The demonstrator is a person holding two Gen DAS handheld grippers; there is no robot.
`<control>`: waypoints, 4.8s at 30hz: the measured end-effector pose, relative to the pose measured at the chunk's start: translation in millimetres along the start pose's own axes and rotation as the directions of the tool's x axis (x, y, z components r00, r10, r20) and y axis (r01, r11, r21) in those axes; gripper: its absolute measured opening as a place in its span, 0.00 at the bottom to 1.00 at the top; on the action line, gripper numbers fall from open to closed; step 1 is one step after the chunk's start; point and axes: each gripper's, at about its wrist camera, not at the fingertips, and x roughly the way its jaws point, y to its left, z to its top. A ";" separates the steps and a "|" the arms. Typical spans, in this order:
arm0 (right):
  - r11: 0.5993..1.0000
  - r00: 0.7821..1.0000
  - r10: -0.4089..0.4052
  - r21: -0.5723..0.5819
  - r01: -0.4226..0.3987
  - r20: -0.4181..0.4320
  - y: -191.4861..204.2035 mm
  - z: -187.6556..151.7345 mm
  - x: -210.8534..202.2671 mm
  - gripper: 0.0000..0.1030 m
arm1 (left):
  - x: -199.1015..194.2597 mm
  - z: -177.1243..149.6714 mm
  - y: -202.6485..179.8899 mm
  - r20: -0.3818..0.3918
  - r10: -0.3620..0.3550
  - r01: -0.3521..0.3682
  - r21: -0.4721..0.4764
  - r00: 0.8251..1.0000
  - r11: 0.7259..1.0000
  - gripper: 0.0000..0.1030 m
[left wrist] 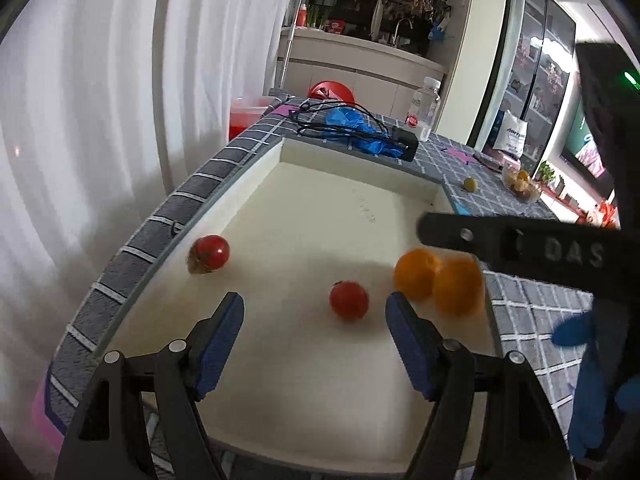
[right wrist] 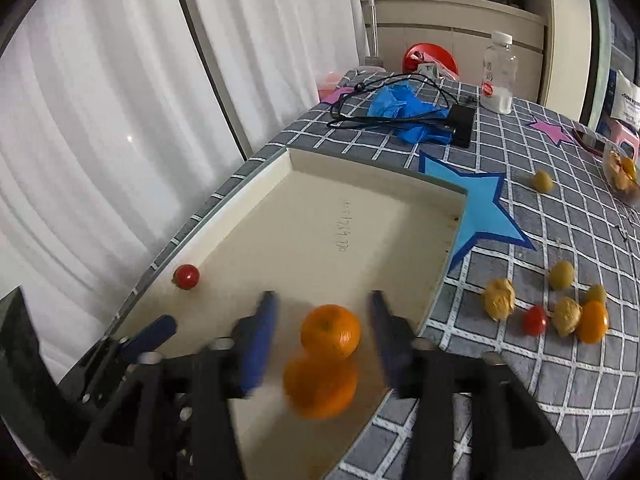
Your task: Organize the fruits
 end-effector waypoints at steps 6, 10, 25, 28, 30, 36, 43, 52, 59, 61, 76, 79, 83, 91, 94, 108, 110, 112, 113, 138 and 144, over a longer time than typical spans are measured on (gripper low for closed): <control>0.996 0.999 -0.027 0.083 0.023 0.042 -33.6 -4.7 -22.4 0.97 | 0.4 1.4 -4.8 -0.010 0.002 -0.002 0.008 1.000 1.000 0.76; 0.978 0.993 -0.118 0.174 0.114 0.015 -83.8 -20.3 -35.6 0.97 | -2.6 3.3 -18.4 -0.007 -0.010 0.010 0.034 1.000 0.999 0.77; 0.840 0.907 -0.415 0.352 0.413 -0.072 -243.5 -111.1 -83.9 1.00 | -2.1 15.0 -136.0 -0.064 -0.093 0.107 0.273 0.994 0.956 0.78; 0.854 0.920 -0.391 0.363 0.374 -0.029 -248.2 -116.7 -91.3 1.00 | 13.4 18.0 -166.8 -0.105 -0.085 0.116 0.333 0.991 0.936 0.78; 0.854 0.921 -0.389 0.365 0.371 -0.026 -247.6 -117.1 -90.7 1.00 | 24.5 16.4 -183.6 -0.139 -0.062 0.109 0.356 0.988 0.928 0.78; 0.857 0.924 -0.381 0.370 0.360 -0.018 -245.8 -116.1 -91.2 1.00 | 66.3 23.3 -222.0 -0.205 0.022 0.064 0.405 0.979 0.912 0.78; 0.866 0.946 -0.320 0.418 0.274 0.044 -254.3 -122.6 -100.2 1.00 | 110.3 34.8 -230.5 -0.264 0.114 -0.005 0.381 0.958 0.925 0.78; 0.868 0.957 -0.278 0.449 0.211 0.088 -258.9 -124.9 -105.7 1.00 | 122.6 42.7 -236.1 -0.284 0.063 0.039 0.340 0.957 0.940 0.47; 0.850 0.964 -0.203 0.519 0.086 0.172 -271.6 -131.7 -116.0 1.00 | 91.8 12.3 -251.4 -0.313 -0.032 0.147 0.353 0.949 0.924 0.47; 0.845 0.964 -0.187 0.532 0.060 0.189 -274.2 -132.9 -118.0 1.00 | 80.7 1.2 -259.4 -0.321 -0.061 0.181 0.359 0.945 0.916 0.47; 0.845 0.964 -0.189 0.531 0.062 0.189 -272.6 -132.2 -117.7 1.00 | 38.3 -13.9 -249.3 -0.205 -0.091 0.165 0.384 0.975 0.909 0.72; 0.846 0.964 -0.187 0.530 0.060 0.190 -272.8 -132.2 -117.6 1.00 | 45.2 -7.2 -243.5 -0.209 -0.081 0.152 0.348 0.975 0.925 0.72; 0.846 0.964 -0.190 0.529 0.064 0.187 -272.2 -131.8 -117.1 1.00 | 59.3 -1.9 -237.2 -0.240 -0.092 0.158 0.275 0.966 0.948 0.72; 0.850 0.963 -0.206 0.519 0.088 0.174 -269.7 -131.2 -115.0 1.00 | 67.2 -14.3 -248.7 -0.199 0.008 0.066 0.361 0.980 0.930 0.73; 0.853 0.962 -0.215 0.512 0.103 0.166 -268.1 -130.7 -113.6 1.00 | 68.8 -12.6 -249.1 -0.206 -0.006 0.080 0.354 0.979 0.932 0.61; 0.859 0.961 -0.241 0.491 0.145 0.137 -262.4 -128.2 -109.5 1.00 | 51.4 -20.9 -210.1 -0.133 -0.002 0.045 0.326 0.991 0.944 0.29; 0.860 0.960 -0.246 0.487 0.153 0.132 -261.9 -128.3 -109.2 1.00 | 52.1 -19.6 -205.0 -0.144 -0.023 0.065 0.295 0.989 0.953 0.30; 0.860 0.960 -0.248 0.485 0.157 0.129 -261.2 -127.8 -108.8 1.00 | 52.5 -19.7 -205.9 -0.142 -0.022 0.063 0.296 0.990 0.953 0.30; 0.861 0.960 -0.249 0.484 0.159 0.128 -261.1 -127.8 -108.8 1.00 | 52.5 -20.0 -206.8 -0.139 -0.018 0.060 0.302 0.990 0.952 0.30; 0.863 0.956 -0.277 0.463 0.204 0.095 -256.1 -123.6 -104.2 1.00 | 52.2 -19.5 -201.2 -0.148 -0.048 0.089 0.281 0.988 0.956 0.31; 0.863 0.956 -0.277 0.462 0.204 0.095 -255.8 -123.3 -104.0 1.00 | 52.1 -19.6 -201.2 -0.147 -0.048 0.088 0.282 0.988 0.956 0.31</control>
